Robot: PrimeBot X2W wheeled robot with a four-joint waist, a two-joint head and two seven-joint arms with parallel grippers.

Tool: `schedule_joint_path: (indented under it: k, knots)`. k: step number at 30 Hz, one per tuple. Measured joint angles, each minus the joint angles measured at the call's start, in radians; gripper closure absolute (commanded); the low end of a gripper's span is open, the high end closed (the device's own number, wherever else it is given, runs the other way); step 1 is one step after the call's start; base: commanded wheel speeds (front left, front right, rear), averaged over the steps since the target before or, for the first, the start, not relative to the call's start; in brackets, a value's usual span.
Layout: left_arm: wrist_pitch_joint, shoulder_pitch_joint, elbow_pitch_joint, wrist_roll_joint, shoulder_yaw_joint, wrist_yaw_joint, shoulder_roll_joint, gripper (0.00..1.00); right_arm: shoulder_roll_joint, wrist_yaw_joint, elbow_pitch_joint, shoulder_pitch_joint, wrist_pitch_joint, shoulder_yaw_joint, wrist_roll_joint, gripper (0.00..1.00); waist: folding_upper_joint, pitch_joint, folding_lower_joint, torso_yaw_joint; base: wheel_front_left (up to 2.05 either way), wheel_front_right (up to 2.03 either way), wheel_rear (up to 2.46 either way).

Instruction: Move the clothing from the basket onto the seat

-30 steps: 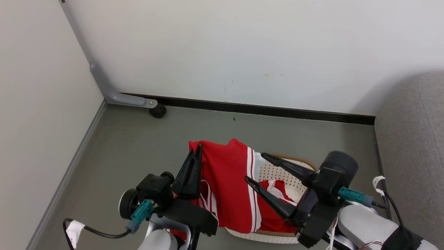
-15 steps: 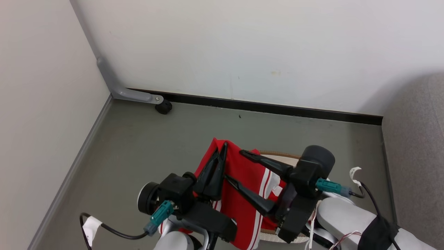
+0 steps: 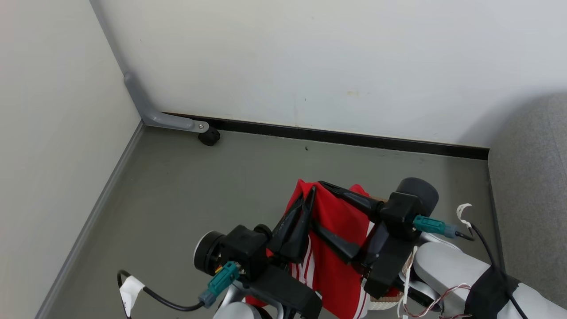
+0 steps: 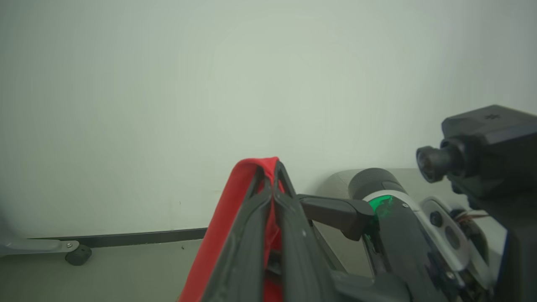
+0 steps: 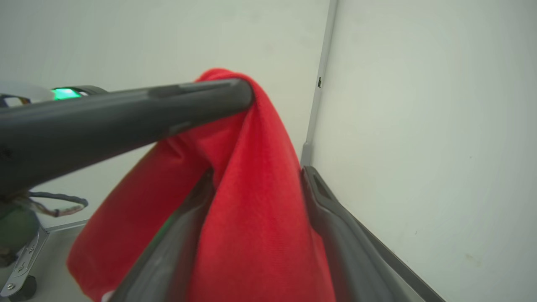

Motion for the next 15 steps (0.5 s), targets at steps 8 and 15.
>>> schedule_joint_path:
  k: [8, 15]
  knots:
    - [0.018, 0.0, -0.02, -0.01, -0.013, -0.001, 0.0, 1.0, -0.004, 0.0, -0.009, 0.0, 0.0, 0.023, 0.04, 1.0, 0.0, 0.001, 0.0, -0.002, 0.0, 0.0, 0.0]
    - [0.024, 0.0, -0.02, -0.01, -0.009, -0.001, 0.0, 0.47, -0.016, 0.0, -0.025, 0.0, 0.0, 0.03, 0.058, 1.0, 0.0, 0.004, 0.0, -0.006, 0.0, 0.0, 0.0]
